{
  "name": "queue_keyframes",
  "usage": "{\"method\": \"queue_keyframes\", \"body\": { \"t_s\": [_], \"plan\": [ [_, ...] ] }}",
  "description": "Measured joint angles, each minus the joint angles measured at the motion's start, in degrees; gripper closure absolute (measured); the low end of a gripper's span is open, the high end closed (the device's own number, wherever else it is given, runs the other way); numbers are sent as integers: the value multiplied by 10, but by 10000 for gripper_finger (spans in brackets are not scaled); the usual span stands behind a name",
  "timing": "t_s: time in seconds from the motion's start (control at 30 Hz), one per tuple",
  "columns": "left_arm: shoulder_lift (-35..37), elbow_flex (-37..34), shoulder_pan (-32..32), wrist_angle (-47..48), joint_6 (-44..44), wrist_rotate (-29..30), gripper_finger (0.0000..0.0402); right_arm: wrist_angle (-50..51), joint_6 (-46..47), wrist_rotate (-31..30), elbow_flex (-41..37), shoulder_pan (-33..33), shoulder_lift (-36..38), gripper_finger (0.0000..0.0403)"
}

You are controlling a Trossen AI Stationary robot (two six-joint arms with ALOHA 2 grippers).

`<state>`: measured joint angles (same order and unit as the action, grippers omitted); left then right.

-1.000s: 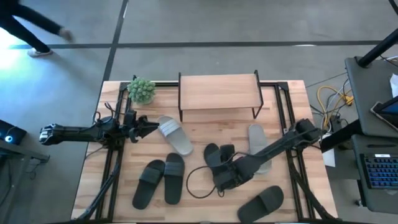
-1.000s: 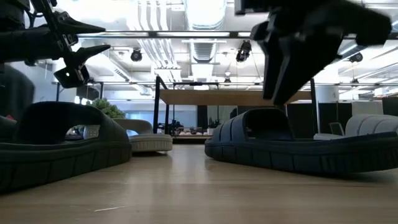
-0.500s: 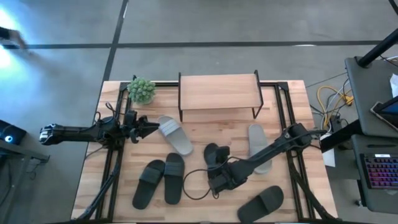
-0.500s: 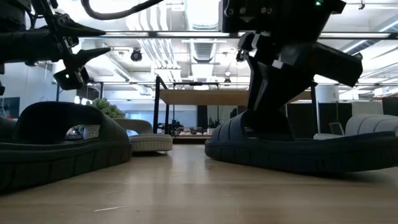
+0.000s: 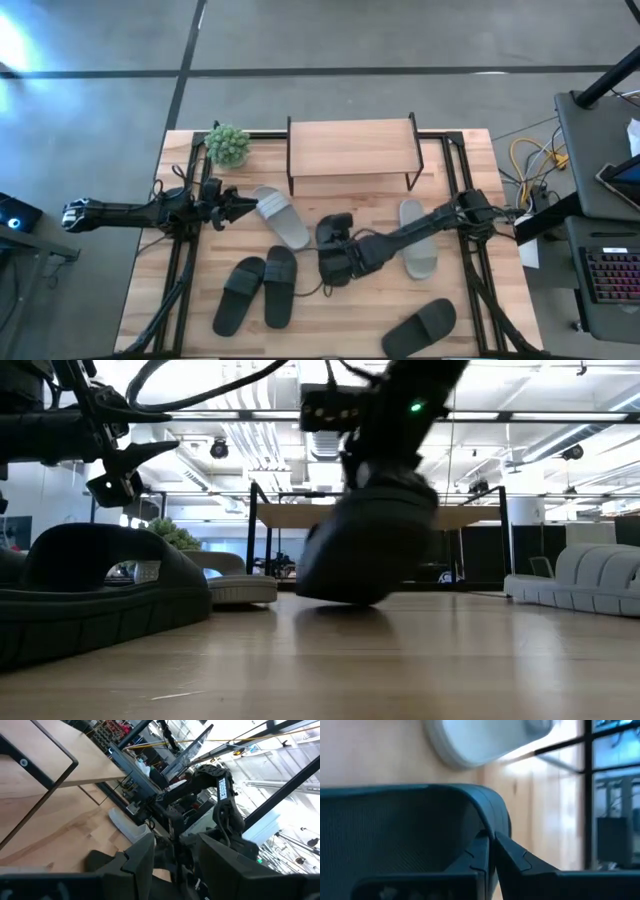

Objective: Pick and place slides into the shelf
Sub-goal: Put the black slide under the shelf

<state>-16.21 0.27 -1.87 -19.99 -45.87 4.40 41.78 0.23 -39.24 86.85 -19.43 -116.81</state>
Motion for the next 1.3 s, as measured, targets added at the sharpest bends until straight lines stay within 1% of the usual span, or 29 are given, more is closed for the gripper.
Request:
{"method": "queue_keyframes", "body": {
  "t_s": [0.13, 0.23, 0.5, 0.73, 0.8, 0.9, 1.03, 1.1, 1.27, 1.3],
  "plan": [
    [-2, 0, 0, 0, -2, 0, 268, -28, -68, 0, -1, 26, 0, 390],
    [-2, 0, 0, -1, -2, 0, 268, -43, -103, -13, -1, 48, 2, 390],
    [-2, 0, 0, -1, -2, 1, 268, -75, -147, -24, -1, 118, 12, 390],
    [-3, 0, 0, -1, -2, 1, 268, -162, -229, -24, -3, 177, 7, 390],
    [-3, 0, 0, -1, -2, 1, 268, -185, -245, -14, -3, 185, 7, 390],
    [-3, 0, 0, 0, -2, 1, 268, -184, -265, -6, -3, 188, 7, 390],
    [-3, 0, 0, 0, -2, 1, 268, -181, -296, 50, -8, 185, 5, 390],
    [-2, 0, 0, -1, -2, 1, 268, -182, -311, 66, -15, 183, 5, 390],
    [-3, 0, 0, -1, -2, 1, 268, -181, -343, 71, -28, 179, 4, 390],
    [-3, 0, 0, -1, -2, 1, 268, -183, -348, 81, -28, 178, 4, 390]
  ]
}}
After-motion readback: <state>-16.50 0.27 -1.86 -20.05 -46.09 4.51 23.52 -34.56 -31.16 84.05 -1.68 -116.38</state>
